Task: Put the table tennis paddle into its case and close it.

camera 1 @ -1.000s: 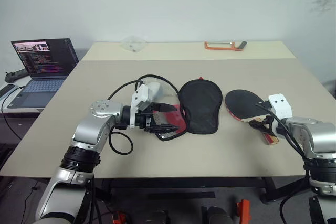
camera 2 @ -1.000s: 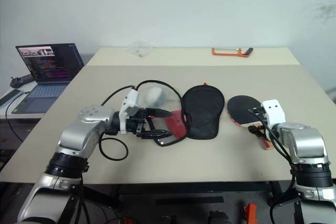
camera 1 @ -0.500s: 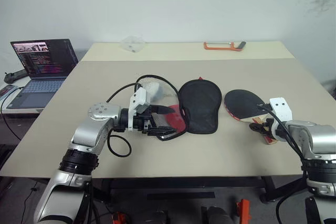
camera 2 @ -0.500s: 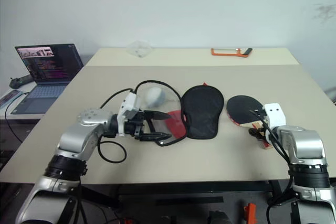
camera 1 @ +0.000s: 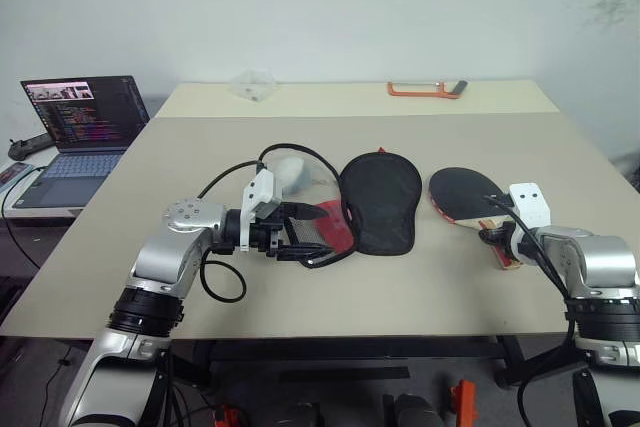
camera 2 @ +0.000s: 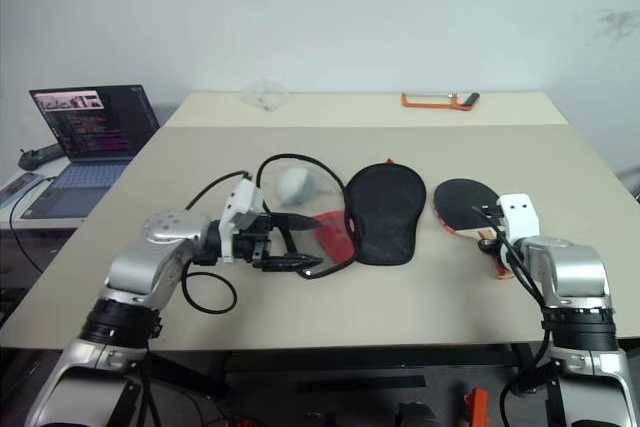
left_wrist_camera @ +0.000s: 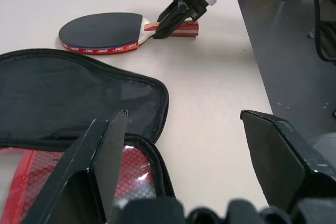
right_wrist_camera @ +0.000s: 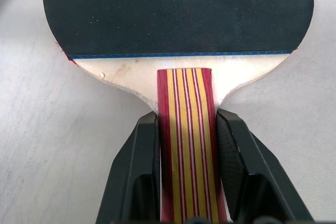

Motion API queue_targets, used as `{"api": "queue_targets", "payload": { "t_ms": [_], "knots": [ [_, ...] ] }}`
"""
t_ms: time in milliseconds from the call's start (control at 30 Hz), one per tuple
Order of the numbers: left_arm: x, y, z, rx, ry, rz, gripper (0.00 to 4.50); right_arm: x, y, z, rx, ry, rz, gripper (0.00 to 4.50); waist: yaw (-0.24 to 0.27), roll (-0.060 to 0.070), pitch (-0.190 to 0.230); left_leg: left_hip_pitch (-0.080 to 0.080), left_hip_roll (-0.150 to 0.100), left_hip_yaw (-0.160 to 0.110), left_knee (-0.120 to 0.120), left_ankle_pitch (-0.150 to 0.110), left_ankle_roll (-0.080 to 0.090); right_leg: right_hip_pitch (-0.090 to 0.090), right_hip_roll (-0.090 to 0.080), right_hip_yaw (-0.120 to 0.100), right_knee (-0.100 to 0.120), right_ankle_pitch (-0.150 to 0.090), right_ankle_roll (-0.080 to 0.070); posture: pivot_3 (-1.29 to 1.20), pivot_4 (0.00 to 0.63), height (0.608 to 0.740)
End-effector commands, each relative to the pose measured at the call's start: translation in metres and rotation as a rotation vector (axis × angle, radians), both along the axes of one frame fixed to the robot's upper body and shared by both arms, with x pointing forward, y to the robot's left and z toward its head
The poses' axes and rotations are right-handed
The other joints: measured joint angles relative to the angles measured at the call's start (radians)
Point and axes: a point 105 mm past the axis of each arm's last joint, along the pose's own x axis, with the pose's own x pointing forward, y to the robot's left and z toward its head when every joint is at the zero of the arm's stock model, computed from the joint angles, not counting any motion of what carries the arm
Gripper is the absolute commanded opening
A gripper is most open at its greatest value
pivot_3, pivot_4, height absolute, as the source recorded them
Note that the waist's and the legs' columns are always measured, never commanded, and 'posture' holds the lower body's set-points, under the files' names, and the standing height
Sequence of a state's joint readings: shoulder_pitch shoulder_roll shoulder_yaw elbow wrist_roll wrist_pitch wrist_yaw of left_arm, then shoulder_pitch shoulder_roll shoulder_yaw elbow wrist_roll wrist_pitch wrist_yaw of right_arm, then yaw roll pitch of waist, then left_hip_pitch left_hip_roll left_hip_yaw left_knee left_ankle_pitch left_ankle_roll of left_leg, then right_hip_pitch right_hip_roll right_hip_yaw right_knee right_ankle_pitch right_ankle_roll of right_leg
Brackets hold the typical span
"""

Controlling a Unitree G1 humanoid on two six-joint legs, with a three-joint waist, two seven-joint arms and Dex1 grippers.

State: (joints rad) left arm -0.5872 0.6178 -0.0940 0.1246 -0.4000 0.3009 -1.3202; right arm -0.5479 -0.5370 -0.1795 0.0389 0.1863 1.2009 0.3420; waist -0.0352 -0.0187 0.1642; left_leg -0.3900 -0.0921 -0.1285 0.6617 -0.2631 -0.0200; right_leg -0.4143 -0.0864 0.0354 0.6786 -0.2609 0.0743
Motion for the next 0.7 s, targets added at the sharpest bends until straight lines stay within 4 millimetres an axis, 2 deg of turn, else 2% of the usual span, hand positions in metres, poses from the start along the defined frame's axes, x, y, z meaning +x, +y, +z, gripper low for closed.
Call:
{"api": "queue_targets", "payload": {
  "t_ms": [33, 200, 267, 500, 600, 700],
  "knots": [
    [0.004, 0.013, 0.027, -0.045, -0.099, 0.046, 3.77, 0.006, 0.007, 0.038, 0.017, -0.128, -0.018, 1.09, 0.0, 0.0, 0.0, 0.0, 0.0, 0.0, 0.0, 0.0, 0.0, 0.0, 0.0, 0.0, 0.0, 0.0, 0.0, 0.0, 0.15, 0.74],
    [0.008, 0.026, 0.038, -0.041, -0.129, 0.105, 3.77, 0.002, 0.022, 0.068, 0.054, -0.222, -0.019, 1.09, 0.0, 0.001, 0.0, -0.003, 0.0, 0.0, -0.001, 0.0, 0.0, -0.004, 0.0, 0.001, 0.0, 0.0, 0.0, 0.0, 0.15, 0.74],
    [0.008, 0.028, 0.039, -0.039, -0.132, 0.114, 3.77, 0.001, 0.028, 0.074, 0.065, -0.243, -0.014, 1.09, 0.0, 0.001, 0.0, -0.006, 0.0, 0.0, -0.001, 0.0, -0.001, -0.007, 0.0, 0.001, 0.0, 0.0, 0.0, 0.0, 0.15, 0.74],
    [0.006, 0.037, 0.044, -0.039, -0.147, 0.157, 3.77, 0.003, 0.085, 0.094, 0.16, -0.291, 0.115, 1.09, -0.001, 0.001, 0.001, -0.006, 0.0, 0.0, -0.001, 0.0, -0.001, -0.008, 0.0, 0.001, 0.0, 0.0, 0.0, 0.0, 0.15, 0.74],
    [0.005, 0.042, 0.045, -0.034, -0.152, 0.176, 3.77, 0.006, 0.104, 0.096, 0.211, -0.286, 0.143, 1.09, -0.004, 0.001, 0.001, -0.006, 0.0, 0.0, -0.001, 0.0, -0.001, -0.008, 0.0, 0.001, 0.0, 0.0, 0.0, 0.0, 0.15, 0.74],
    [0.004, 0.049, 0.044, -0.028, -0.153, 0.196, 3.77, 0.009, 0.133, 0.092, 0.273, -0.28, 0.173, 1.09, -0.005, 0.001, 0.001, -0.006, 0.0, 0.0, -0.001, 0.0, -0.001, -0.008, 0.0, 0.001, 0.0, 0.0, 0.0, 0.0, 0.15, 0.74]
  ]
}}
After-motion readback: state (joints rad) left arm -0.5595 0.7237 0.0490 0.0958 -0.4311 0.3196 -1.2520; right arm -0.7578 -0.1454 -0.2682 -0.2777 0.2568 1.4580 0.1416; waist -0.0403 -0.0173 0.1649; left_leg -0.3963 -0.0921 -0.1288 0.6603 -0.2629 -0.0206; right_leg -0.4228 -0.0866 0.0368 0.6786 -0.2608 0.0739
